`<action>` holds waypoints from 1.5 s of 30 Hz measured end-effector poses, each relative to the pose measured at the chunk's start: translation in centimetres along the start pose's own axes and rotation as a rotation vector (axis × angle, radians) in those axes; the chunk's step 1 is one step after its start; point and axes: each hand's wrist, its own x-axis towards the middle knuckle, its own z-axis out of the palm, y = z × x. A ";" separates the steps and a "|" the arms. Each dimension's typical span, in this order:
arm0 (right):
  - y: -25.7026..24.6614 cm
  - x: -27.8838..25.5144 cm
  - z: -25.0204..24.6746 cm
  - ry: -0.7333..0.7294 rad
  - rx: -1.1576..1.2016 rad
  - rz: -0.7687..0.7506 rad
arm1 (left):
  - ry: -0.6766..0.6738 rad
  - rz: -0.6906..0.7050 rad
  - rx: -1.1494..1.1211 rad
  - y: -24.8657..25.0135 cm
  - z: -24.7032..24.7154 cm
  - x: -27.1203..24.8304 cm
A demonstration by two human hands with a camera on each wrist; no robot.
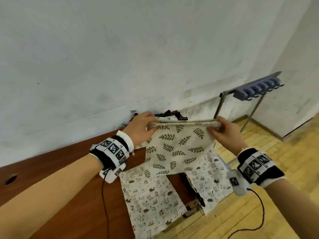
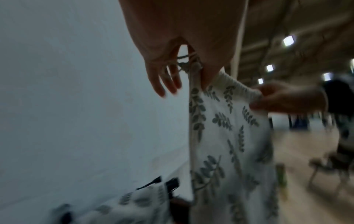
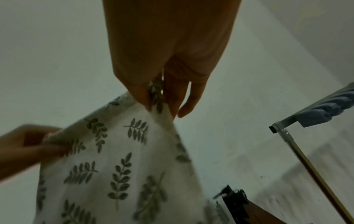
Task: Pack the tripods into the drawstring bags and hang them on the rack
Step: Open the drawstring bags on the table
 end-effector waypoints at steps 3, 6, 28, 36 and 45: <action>0.5 -0.3 -3.7 0.122 0.166 0.020 | -0.090 -0.129 -0.177 4.0 0.9 0.9; 1.2 -1.4 -7.4 0.214 0.241 0.037 | -0.228 -0.158 -0.284 6.5 3.2 1.6; 15.4 3.4 6.7 -0.367 -0.354 0.483 | -0.681 -0.758 -0.404 -9.4 19.0 2.5; 12.1 5.6 18.7 -0.582 -0.335 0.442 | -0.748 -0.904 -0.078 -22.6 15.1 -2.2; 9.2 2.9 31.4 -0.763 -0.490 0.528 | -1.063 -0.664 0.086 -25.6 15.5 -4.8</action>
